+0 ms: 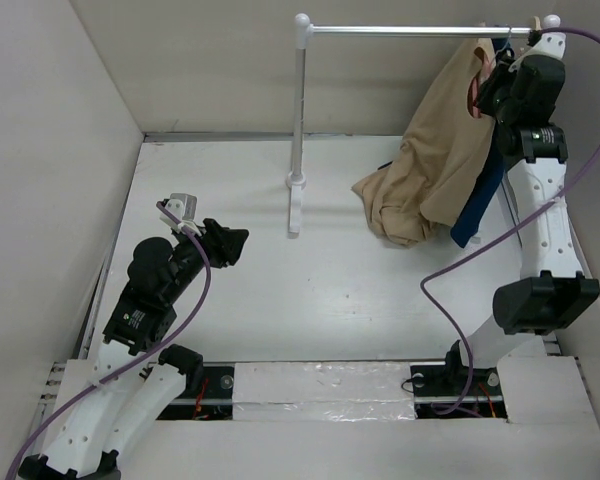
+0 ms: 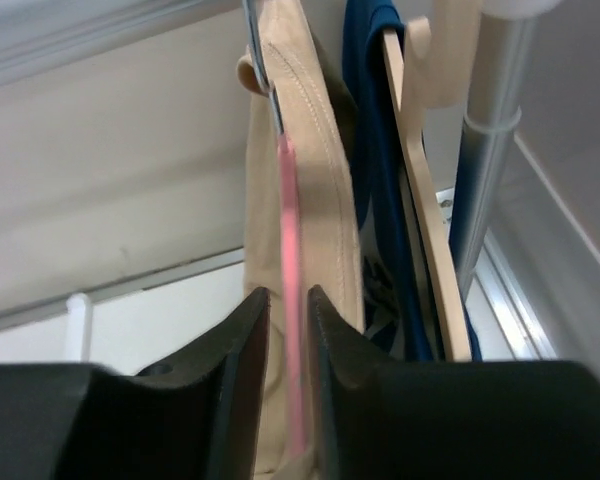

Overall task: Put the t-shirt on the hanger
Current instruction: Place the hanger at the clothesline, then reset both arms

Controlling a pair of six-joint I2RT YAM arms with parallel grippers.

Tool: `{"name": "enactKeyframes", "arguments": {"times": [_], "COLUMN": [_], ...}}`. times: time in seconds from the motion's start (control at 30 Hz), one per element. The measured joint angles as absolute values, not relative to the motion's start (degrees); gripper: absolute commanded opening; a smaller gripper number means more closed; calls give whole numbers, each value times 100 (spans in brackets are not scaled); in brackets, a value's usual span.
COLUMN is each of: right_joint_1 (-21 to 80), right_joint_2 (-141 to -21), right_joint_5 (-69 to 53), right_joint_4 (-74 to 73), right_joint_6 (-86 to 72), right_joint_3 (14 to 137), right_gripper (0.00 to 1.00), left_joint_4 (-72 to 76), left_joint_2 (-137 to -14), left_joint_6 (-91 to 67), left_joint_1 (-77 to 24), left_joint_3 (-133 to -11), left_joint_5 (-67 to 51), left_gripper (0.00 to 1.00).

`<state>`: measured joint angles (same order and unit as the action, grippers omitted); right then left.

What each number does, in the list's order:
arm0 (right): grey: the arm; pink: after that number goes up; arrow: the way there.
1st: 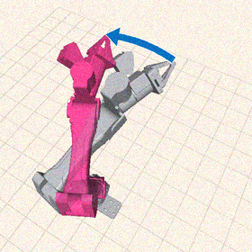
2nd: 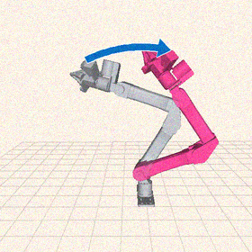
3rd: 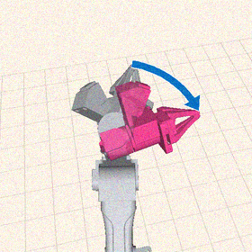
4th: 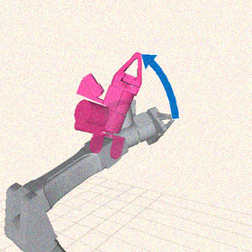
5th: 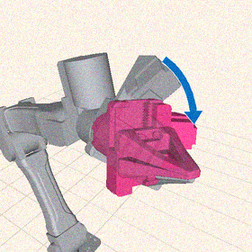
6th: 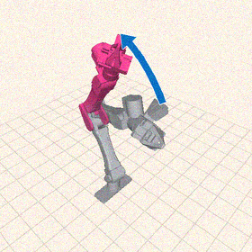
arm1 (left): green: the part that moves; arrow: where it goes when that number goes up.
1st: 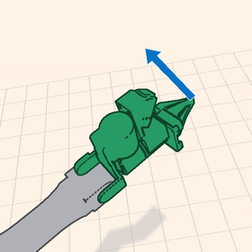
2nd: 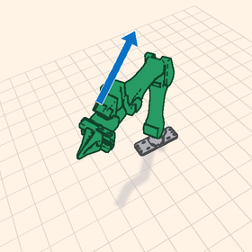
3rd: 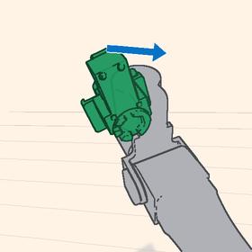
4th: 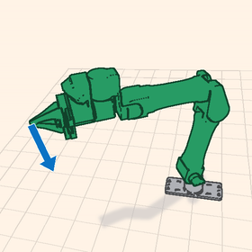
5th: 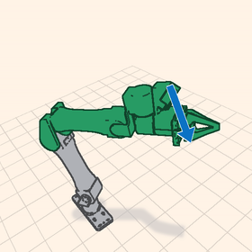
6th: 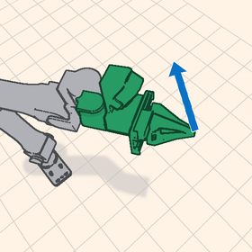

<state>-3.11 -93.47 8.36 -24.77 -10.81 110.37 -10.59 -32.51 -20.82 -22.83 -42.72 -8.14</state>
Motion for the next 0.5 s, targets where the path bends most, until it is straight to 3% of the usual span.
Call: {"name": "enactKeyframes", "arguments": {"times": [0.07,0.13,0.5], "right_joint_1": [-309,-311,23], "right_joint_2": [-9105,-8890,-6654], "right_joint_5": [847,854,690], "right_joint_4": [-2383,-2285,-1564], "right_joint_6": [-1175,-1258,-1498], "right_joint_3": [10787,10626,9015], "right_gripper": [75,100,100], "left_joint_4": [-1059,-1059,-1061], "left_joint_2": [-3251,-3251,-3251], "left_joint_6": [-2082,-2082,-2088], "left_joint_1": [-2283,-2283,-2283], "left_joint_3": [-4272,-4272,-4272], "left_joint_5": [-812,-812,-812], "left_gripper": [46,46,47]}}
